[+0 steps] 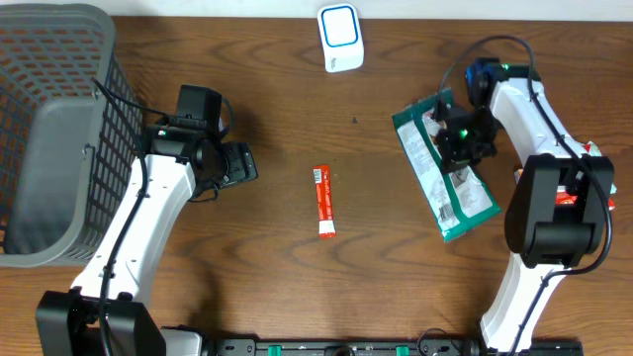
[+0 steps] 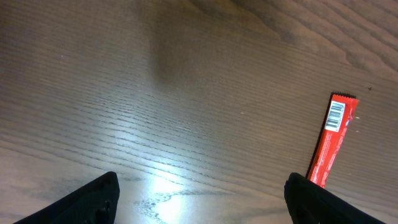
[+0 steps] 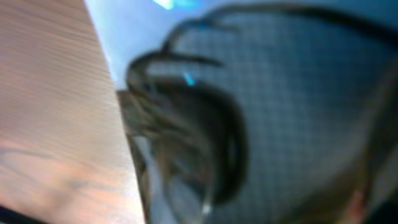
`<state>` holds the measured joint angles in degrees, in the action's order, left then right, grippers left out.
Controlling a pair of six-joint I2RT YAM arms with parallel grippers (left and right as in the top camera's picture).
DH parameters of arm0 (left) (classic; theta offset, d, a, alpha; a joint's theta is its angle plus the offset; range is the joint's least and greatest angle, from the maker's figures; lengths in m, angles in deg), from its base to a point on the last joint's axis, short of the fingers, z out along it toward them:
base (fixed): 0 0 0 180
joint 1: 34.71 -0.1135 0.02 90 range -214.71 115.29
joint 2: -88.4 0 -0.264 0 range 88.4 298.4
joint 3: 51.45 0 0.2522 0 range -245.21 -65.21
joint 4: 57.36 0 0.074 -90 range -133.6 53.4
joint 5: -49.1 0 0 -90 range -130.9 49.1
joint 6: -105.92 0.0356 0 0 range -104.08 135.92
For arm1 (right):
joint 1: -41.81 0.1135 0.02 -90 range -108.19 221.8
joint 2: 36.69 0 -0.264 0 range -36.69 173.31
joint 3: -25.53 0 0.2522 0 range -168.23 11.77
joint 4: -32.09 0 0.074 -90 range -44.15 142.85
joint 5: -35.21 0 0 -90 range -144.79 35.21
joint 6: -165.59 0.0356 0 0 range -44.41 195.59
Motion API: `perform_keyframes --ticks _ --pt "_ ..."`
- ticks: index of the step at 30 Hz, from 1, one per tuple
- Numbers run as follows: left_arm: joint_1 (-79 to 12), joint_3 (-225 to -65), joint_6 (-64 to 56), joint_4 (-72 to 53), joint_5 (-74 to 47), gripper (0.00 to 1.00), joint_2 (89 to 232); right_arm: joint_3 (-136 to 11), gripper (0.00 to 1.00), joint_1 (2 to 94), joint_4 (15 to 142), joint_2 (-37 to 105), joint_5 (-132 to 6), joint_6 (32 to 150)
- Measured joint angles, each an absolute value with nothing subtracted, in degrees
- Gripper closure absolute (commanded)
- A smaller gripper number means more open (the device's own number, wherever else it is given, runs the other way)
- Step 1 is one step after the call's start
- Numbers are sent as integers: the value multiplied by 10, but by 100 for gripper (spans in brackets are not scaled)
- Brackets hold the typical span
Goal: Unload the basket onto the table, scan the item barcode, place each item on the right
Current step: 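Carry the gloves pack to the right and lower it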
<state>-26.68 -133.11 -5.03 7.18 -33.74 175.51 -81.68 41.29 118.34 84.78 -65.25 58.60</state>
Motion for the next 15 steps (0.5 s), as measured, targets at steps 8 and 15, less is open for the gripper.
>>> perform_keyframes --ticks 8,15 --pt "-267 -1331 -50 72 -338 14 1755 -751 51 374 1117 848 -585 610" --pt "-267 -1331 -50 72 -337 14 1755 -735 1 351 1092 847 -554 619"
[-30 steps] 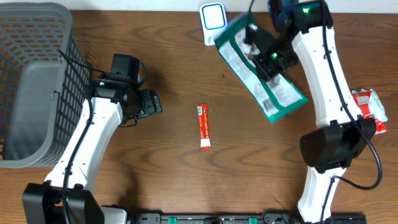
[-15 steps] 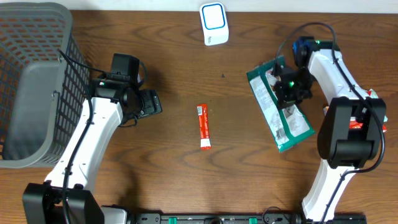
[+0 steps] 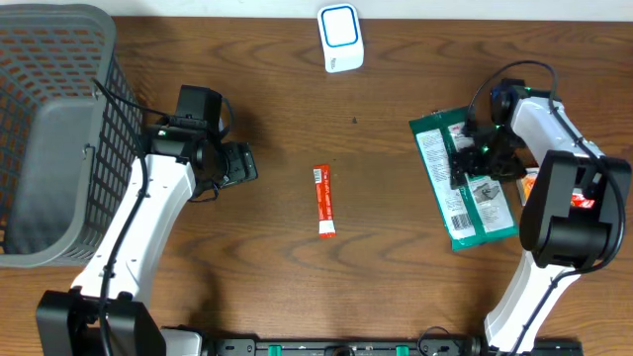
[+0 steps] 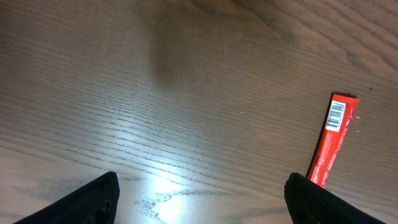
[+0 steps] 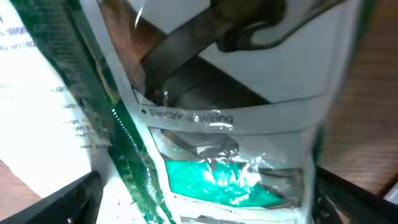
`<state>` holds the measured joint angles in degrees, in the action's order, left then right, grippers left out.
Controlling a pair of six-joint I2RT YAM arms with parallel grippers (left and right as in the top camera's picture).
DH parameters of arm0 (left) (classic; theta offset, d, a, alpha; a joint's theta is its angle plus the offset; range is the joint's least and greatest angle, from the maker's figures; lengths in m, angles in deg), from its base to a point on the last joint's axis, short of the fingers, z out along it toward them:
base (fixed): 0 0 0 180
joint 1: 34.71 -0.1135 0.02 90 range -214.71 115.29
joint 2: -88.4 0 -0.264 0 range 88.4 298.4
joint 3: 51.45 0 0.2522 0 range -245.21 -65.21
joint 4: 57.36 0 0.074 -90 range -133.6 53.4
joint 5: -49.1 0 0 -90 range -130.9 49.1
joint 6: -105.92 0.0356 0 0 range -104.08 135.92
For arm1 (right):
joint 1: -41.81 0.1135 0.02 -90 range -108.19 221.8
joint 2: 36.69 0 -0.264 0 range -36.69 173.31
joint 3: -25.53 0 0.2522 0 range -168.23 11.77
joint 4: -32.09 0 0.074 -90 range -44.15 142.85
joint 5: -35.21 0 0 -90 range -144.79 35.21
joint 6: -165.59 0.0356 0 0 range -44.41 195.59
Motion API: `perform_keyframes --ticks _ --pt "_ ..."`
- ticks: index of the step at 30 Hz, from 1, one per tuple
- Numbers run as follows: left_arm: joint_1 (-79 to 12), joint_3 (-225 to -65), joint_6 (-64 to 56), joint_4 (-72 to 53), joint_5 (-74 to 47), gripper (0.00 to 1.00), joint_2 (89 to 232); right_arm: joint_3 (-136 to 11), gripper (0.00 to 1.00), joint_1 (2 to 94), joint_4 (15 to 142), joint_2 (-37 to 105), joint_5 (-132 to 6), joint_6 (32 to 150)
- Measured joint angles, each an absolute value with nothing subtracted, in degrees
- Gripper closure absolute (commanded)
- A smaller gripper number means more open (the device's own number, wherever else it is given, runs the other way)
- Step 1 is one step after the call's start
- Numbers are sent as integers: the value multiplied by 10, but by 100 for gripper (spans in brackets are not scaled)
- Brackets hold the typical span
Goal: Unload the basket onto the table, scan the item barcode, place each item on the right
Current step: 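Carry the gloves pack to the right and lower it, then open the right gripper to release the gloves pack at right edge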
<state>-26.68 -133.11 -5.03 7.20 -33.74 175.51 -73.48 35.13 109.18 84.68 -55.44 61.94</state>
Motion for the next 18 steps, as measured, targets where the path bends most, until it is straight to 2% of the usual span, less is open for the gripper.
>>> perform_keyframes --ticks 9,15,18 --pt "-267 -1331 -50 72 -338 14 1755 -731 1 353 1072 833 -550 655" --pt "-267 -1331 -50 72 -337 14 1755 -727 1 385 1067 713 -580 673" --pt "-267 -1331 -50 72 -337 14 1755 -728 2 425 1061 668 -658 677"
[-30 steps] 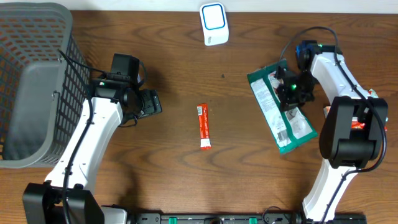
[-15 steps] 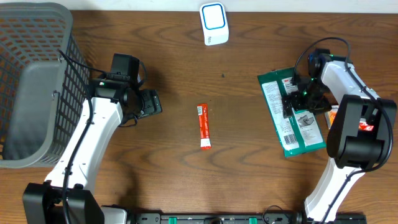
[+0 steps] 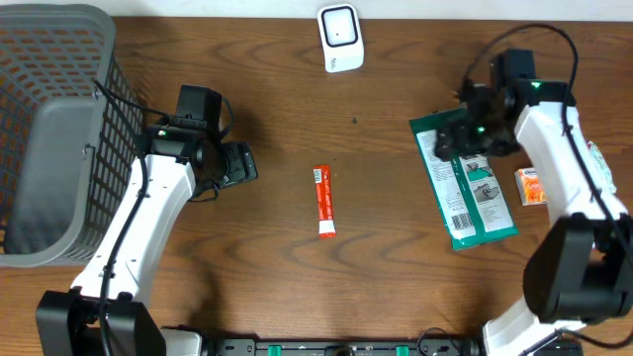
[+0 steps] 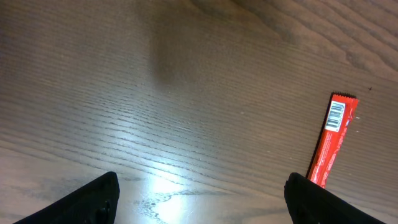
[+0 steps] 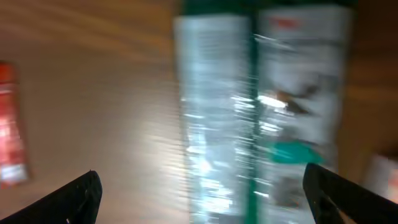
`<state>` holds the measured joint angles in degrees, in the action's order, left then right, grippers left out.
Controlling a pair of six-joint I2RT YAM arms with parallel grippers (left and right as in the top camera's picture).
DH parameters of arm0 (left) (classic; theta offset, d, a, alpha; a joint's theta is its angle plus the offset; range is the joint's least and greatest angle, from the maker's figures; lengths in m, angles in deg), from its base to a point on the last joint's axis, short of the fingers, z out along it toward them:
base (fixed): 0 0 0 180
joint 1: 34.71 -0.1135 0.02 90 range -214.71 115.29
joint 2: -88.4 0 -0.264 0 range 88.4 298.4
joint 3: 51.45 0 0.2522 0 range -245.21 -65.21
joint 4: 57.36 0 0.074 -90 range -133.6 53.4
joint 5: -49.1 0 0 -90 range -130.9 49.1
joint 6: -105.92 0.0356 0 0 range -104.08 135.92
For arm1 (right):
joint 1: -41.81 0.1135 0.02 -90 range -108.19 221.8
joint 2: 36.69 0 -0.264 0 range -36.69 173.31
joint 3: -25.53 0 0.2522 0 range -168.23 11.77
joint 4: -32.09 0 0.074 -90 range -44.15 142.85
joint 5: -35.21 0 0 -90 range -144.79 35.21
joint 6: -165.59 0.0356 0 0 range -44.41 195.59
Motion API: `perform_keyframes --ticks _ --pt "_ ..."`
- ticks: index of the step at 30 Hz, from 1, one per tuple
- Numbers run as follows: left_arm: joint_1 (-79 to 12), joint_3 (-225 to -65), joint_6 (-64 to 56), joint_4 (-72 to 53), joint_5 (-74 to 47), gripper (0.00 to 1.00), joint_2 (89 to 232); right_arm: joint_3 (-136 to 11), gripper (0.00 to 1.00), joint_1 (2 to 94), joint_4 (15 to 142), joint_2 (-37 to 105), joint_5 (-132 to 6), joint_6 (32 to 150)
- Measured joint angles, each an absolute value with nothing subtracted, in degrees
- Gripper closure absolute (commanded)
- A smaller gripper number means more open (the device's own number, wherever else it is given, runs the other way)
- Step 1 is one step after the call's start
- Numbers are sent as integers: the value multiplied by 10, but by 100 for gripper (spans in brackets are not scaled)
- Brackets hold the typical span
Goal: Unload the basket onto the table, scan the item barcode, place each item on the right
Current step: 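Open the right gripper to release the gloves pack at right edge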
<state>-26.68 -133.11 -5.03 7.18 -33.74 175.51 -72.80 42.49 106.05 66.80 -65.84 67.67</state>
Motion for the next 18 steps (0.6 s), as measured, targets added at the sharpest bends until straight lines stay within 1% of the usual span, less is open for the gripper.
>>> perform_keyframes --ticks 2,4,5,9,13,18 --pt "-267 -1331 -50 72 -337 14 1755 -728 41 452 1060 673 -715 677" --pt "-267 -1331 -50 72 -337 14 1755 -728 88 474 1059 684 -738 679" --pt "-267 -1331 -50 72 -337 14 1755 -728 99 488 1054 692 -744 679" --pt "-267 -1331 -50 72 -338 14 1755 -728 99 539 1041 729 -738 685" --pt "-267 -1331 -50 72 -338 14 1755 -728 99 576 1027 784 -684 713" --pt "-267 -1331 -50 72 -337 14 1755 -728 97 584 1020 845 -609 749"
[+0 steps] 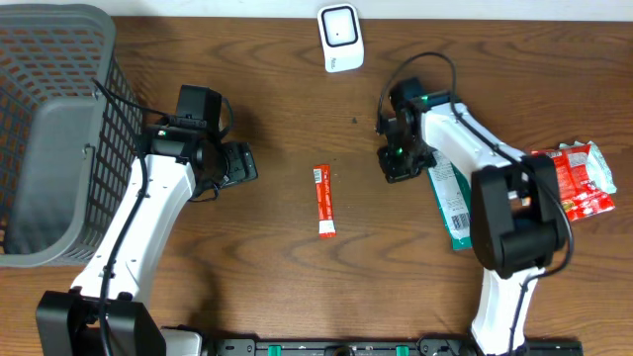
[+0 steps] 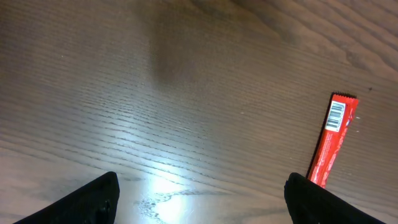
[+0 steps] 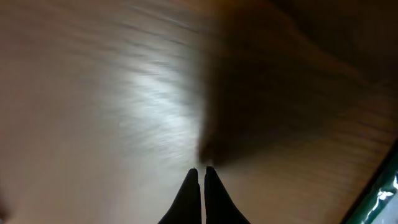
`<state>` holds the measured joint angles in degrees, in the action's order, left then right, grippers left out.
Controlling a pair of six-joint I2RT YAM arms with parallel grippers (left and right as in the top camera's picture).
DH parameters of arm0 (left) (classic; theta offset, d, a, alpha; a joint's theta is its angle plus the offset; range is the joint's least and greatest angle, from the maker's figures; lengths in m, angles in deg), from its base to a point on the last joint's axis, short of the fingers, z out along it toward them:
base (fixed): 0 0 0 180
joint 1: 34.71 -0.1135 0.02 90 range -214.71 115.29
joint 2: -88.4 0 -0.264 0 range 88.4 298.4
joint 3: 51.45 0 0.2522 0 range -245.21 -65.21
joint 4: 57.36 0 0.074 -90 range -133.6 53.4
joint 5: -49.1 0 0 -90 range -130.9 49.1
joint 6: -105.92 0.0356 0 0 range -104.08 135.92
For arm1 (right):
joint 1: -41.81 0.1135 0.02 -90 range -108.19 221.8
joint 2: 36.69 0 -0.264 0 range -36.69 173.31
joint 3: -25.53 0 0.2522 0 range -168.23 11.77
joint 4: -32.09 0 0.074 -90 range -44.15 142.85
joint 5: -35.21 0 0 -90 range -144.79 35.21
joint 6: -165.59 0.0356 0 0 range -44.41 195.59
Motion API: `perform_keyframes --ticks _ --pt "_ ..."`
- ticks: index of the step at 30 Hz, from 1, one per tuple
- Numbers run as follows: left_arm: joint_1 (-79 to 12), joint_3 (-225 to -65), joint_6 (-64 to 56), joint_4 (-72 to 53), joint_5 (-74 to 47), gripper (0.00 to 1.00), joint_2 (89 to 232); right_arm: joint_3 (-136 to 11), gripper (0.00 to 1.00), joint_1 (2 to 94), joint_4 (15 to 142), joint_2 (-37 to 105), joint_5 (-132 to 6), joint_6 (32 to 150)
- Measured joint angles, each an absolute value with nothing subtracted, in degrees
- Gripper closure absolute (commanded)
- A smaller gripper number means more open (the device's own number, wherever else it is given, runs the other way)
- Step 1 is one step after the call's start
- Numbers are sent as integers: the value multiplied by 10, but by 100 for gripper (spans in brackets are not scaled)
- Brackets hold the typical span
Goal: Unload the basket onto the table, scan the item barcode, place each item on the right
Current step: 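Open the right gripper to release the gloves pack at right edge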
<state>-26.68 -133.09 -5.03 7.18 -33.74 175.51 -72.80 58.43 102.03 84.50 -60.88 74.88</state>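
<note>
A thin red stick packet (image 1: 323, 201) with a barcode at its top end lies in the middle of the table; it also shows as the red stick (image 2: 333, 140) in the left wrist view. The white scanner (image 1: 339, 38) stands at the back edge. My left gripper (image 1: 240, 163) is open over bare wood left of the stick, its fingertips (image 2: 93, 199) wide apart. My right gripper (image 1: 399, 161) is shut with nothing in it, its fingertips (image 3: 189, 186) pressed together just above the table, right of the stick and beside the green packet (image 1: 453, 203).
A grey basket (image 1: 49, 129) fills the left side. The green packet lies under my right arm, its edge (image 3: 382, 196) at the right of the wrist view. A red and white packet (image 1: 579, 178) lies at the right edge.
My right gripper was open over the top of the green packet. Now it is shut, empty, left of the packet and nearer the red stick. The left arm has not moved.
My right gripper was at the green packet, which lay tilted nearer the middle. Then the packet lay further right with the open gripper over it. The gripper stayed open above the packet's top, and now stands shut beside its left edge. The left arm and red stick stayed put.
</note>
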Motion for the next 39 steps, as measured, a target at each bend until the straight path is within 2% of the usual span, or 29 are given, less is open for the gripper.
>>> perform_keyframes --ticks 6,11,13,23,28,32,33,37,39 --pt "-267 -1331 -50 72 -337 14 1755 -735 95 574 1044 849 -516 761" --pt "-267 -1331 -50 72 -337 14 1755 -735 88 547 1069 853 -463 767" --pt "-267 -1331 -50 72 -337 14 1755 -735 89 525 1086 856 -439 769" --pt "-267 -1331 -50 72 -337 14 1755 -735 89 441 1100 859 -419 769" --pt "-267 -1331 -50 72 -337 14 1755 -735 82 426 1101 859 -429 769" --pt "-267 -1331 -50 72 -338 14 1755 -736 71 426 1100 859 -446 771" --pt "-267 -1331 -50 72 -337 14 1755 -737 64 427 1098 859 -458 772" --pt "-267 -1331 -50 72 -338 14 1755 -738 50 433 1089 856 -507 773" --pt "-267 -1331 -50 72 -337 14 1755 -738 32 440 1078 856 -544 779"
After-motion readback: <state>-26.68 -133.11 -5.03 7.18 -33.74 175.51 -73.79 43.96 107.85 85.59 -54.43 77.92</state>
